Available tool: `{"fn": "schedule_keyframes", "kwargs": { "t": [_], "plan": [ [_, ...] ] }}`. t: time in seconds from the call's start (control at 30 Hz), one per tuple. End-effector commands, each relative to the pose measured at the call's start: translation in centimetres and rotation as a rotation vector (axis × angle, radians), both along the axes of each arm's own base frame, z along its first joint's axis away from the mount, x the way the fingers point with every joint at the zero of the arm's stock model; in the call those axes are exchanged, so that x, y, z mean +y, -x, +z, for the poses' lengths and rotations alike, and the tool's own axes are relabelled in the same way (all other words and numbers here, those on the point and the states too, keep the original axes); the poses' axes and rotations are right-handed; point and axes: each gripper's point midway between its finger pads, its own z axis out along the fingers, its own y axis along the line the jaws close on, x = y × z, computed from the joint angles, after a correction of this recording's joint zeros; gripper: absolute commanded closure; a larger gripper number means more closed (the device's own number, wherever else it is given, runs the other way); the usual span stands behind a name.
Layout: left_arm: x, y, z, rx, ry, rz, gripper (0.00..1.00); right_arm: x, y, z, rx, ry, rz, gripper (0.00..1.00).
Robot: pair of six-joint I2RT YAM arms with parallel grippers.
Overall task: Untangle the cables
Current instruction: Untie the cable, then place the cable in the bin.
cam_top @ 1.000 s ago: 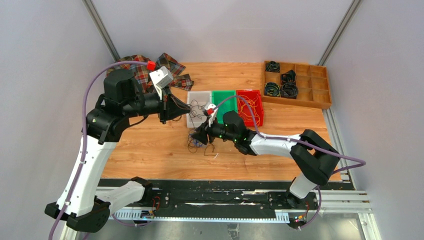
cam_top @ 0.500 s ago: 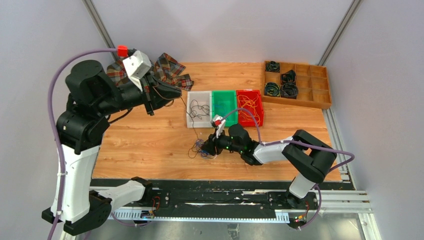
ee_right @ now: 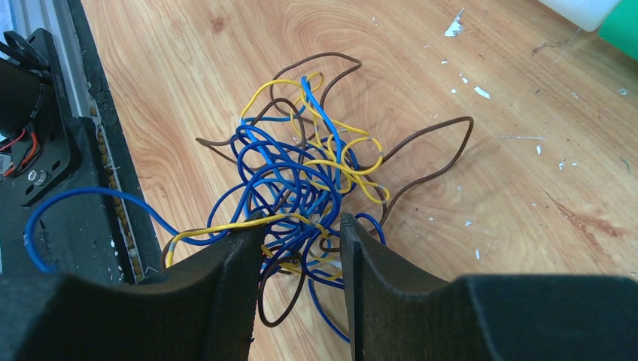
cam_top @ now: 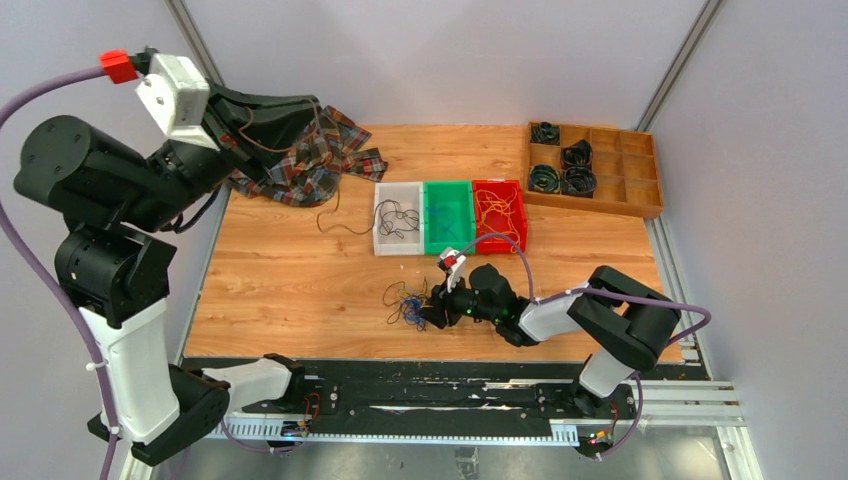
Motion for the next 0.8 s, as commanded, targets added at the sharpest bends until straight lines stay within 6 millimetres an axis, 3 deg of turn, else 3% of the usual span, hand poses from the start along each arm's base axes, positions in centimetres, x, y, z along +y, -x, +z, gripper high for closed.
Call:
{"fn": "schedule_keyframes", "kwargs": {
  "t": [0.0,0.1,0.2,0.3,0.53,0.77],
  "plan": [
    [1.6,1.5,5.8,-0.201,0.134,0.051,0.99,-0.4,0.6,-0.1,-0.008,0.013,-0.002,0.58],
    [1.9,1.5,6.9,-0.234,0.175,0.064,0.99,-0.6,0.7,-0.2,-0.005,0.017,-0.002,0.58],
    [1.2,0.5,5.6,-0.192,0.15,0.05,0.99,-0.8,0.7,0.6,-0.016,0.003,-0.009,0.56],
    [0.6,-1.3,2.9,-0.131,0.108,0.061,1.0,-0.9,0.6,2.0,-0.027,-0.008,-0.016,0.53],
    [-0.5,-6.8,-5.5,0.004,0.004,0.132,1.0,-2.0,0.3,5.8,-0.084,0.013,-0.043,0.42],
    [-1.9,-11.6,-11.3,0.075,-0.081,0.163,0.99,-4.6,-0.5,8.4,-0.151,0.029,-0.151,0.39]
  ]
}}
